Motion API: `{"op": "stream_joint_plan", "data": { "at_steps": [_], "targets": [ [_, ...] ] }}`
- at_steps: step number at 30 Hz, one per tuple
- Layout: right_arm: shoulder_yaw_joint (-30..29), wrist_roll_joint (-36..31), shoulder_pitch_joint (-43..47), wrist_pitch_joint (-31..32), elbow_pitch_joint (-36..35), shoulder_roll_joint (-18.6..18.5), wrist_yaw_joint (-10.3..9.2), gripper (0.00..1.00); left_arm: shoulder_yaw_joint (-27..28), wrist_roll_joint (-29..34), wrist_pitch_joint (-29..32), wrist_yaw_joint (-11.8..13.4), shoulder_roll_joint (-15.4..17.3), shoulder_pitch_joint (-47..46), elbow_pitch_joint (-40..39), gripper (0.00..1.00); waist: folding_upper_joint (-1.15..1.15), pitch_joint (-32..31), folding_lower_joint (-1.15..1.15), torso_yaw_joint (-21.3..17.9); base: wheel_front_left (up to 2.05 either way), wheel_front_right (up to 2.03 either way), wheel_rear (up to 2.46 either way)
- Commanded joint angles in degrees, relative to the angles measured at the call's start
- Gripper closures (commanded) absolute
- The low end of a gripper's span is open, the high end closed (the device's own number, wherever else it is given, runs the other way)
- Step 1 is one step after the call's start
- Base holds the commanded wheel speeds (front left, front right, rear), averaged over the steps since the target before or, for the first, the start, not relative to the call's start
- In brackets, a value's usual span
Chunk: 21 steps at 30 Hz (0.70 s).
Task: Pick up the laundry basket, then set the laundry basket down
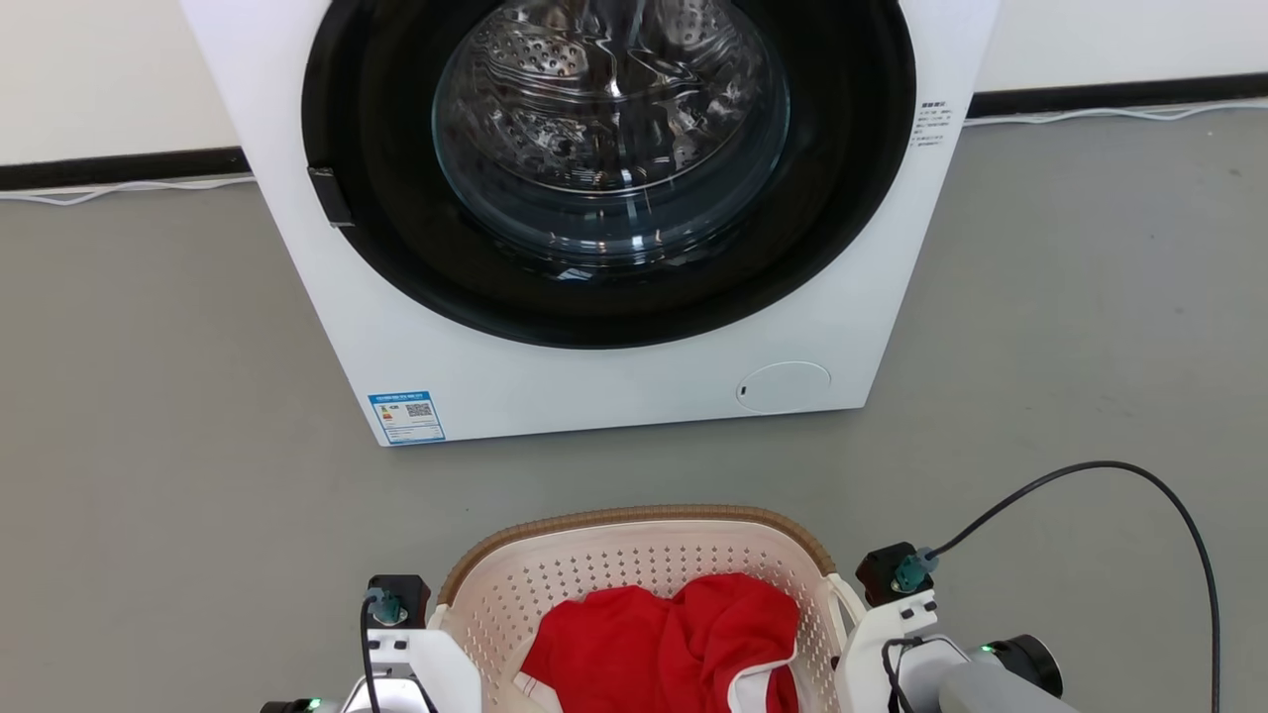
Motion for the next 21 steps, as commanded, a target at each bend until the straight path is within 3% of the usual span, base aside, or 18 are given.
{"op": "stream_joint_plan", "data": {
  "at_steps": [1, 21],
  "targets": [
    [1.33, 0.15, -0.93, -0.70, -1.21, 1.66, 1.03, 1.00, 0.90, -0.54, -1.26, 0.28, 0.79, -2.17, -1.14, 1.00, 0.00, -0.12, 0.01, 0.19, 0.00, 0.00, 0.00],
    [3.55, 2.30, -1.75, -1.24, -0.11, 1.66, 1.03, 1.00, -2.07, -3.59, -1.58, 0.61, 0.79, -2.00, -0.43, 1.00, 0.00, -1.64, 0.01, 1.19, 0.00, 0.00, 0.00]
  ]
}}
